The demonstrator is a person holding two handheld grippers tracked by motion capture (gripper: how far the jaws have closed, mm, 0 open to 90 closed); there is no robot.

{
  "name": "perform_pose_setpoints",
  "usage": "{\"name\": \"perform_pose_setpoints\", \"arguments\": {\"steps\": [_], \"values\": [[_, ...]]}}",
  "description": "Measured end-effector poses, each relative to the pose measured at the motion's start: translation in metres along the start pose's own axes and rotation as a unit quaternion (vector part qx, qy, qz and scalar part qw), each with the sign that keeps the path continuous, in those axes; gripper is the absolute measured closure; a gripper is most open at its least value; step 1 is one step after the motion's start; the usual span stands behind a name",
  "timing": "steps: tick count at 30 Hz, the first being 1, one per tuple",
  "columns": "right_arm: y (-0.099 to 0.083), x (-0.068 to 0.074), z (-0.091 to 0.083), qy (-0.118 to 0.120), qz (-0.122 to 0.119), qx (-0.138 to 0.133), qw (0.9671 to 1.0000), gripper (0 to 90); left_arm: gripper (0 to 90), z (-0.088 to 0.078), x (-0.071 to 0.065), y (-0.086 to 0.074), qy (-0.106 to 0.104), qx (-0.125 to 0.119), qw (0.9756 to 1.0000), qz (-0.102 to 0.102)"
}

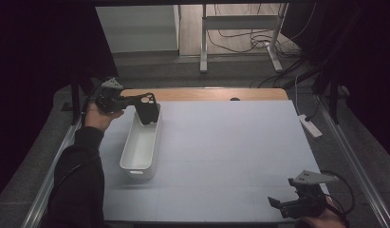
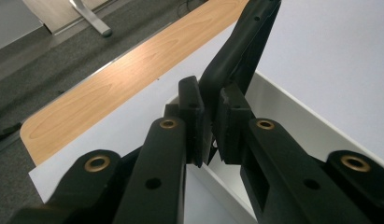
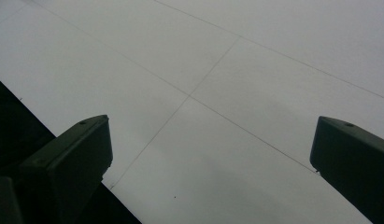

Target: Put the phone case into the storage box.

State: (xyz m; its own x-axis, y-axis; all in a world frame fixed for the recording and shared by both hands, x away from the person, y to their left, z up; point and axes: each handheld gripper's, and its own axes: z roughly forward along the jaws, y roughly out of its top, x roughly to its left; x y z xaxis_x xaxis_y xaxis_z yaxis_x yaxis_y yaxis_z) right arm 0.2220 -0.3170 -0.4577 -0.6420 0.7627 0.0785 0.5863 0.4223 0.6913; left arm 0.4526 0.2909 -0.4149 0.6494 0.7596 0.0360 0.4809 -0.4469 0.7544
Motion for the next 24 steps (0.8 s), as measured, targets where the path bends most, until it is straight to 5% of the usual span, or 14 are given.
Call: {"name": "perform_pose_setpoints", "arguments": {"steps": [13, 24], "values": [[0.000, -0.001, 0.000, 0.001, 0.002, 0.002, 1.0000, 0.0, 81.8, 0.014, 0.001, 0.006, 0.015, -0.003, 0.9986, 0.051], [0.000, -0.001, 0.000, 0.002, 0.001, 0.005, 1.0000, 0.0, 81.2, 0.018, 0.003, 0.005, 0.026, -0.022, 0.9975, 0.062]]}}
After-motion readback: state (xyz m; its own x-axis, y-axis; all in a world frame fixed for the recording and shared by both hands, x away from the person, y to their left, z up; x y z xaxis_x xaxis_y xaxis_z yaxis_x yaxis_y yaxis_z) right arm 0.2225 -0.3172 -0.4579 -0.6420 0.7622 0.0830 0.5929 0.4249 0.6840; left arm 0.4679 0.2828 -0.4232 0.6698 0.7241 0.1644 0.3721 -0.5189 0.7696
